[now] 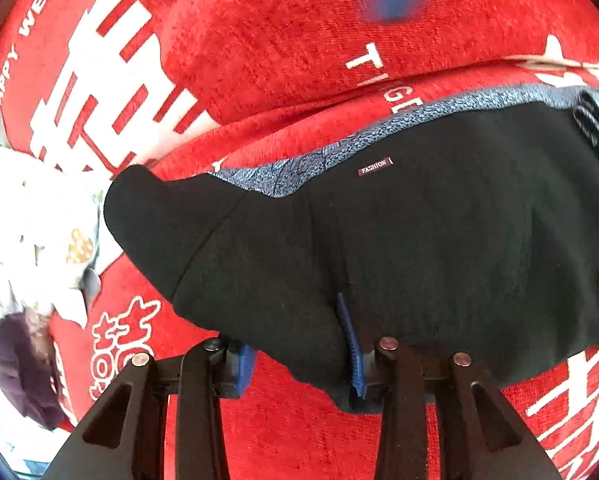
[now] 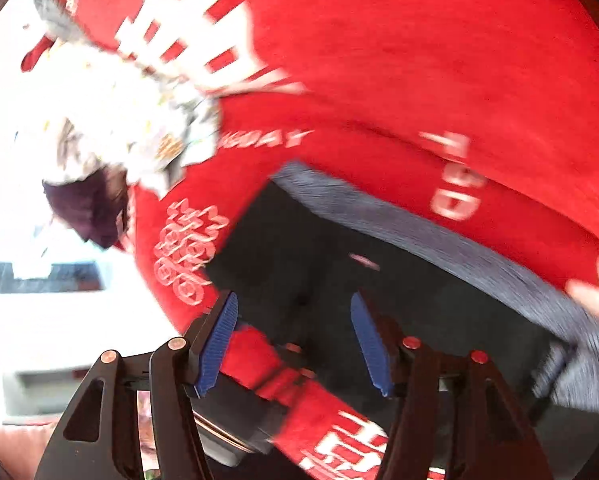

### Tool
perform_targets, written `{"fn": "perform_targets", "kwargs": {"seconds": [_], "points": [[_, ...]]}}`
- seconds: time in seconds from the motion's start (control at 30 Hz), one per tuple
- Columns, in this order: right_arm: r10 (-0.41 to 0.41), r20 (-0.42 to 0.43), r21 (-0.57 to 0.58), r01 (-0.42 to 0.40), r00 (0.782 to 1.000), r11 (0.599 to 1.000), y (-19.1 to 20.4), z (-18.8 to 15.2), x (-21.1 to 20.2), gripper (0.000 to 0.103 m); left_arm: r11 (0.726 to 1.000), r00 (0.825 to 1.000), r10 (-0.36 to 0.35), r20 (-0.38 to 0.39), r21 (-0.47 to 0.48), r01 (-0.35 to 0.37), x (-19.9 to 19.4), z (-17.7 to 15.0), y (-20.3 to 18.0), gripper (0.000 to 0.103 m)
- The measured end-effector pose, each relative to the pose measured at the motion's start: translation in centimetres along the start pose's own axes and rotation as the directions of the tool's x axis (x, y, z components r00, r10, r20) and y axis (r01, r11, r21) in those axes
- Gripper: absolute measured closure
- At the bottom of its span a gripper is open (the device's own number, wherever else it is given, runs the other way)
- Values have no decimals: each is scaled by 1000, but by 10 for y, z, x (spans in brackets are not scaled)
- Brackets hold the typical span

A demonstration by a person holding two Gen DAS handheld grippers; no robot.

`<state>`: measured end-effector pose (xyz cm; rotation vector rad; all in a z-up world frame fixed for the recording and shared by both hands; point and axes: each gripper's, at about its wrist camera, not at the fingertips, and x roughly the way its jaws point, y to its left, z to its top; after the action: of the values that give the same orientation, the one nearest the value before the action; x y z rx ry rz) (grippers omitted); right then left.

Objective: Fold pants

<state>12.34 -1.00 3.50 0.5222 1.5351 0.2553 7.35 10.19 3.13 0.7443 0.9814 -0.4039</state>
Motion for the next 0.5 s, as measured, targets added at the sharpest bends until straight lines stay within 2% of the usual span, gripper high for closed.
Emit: {"fn": "perform_targets", "kwargs": {"seconds": [0.1,0.27,0.3,0.33,0.4,0.5], "points": [[51,-130,-61,-59,990,996,29,24,37,39,999,999,34,16,37,-35,-5,-4,-3,65],[-6,-300,-113,-29,954,993,52,34,99,40,998,998,52,18,43,-53,-6,-3,-6,64],[-23,-313,-116,-15,949,993,52,35,106,47,998,999,48,15,39,-49,-6,-2,-5,64],[-56,-325,-116,19,944,993,50,34,112,76,998,999,44,9,34,-45,-5,0,-4,65],[-68,-312,-104,37,948,994,46,35,110,82,999,999,38,9,27,-38,-9,1,-3,65],[-33,-231,-93,12,972,996,38,28,82,84,998,997,41,60,42,-44,-29,9,-5,65]]}}
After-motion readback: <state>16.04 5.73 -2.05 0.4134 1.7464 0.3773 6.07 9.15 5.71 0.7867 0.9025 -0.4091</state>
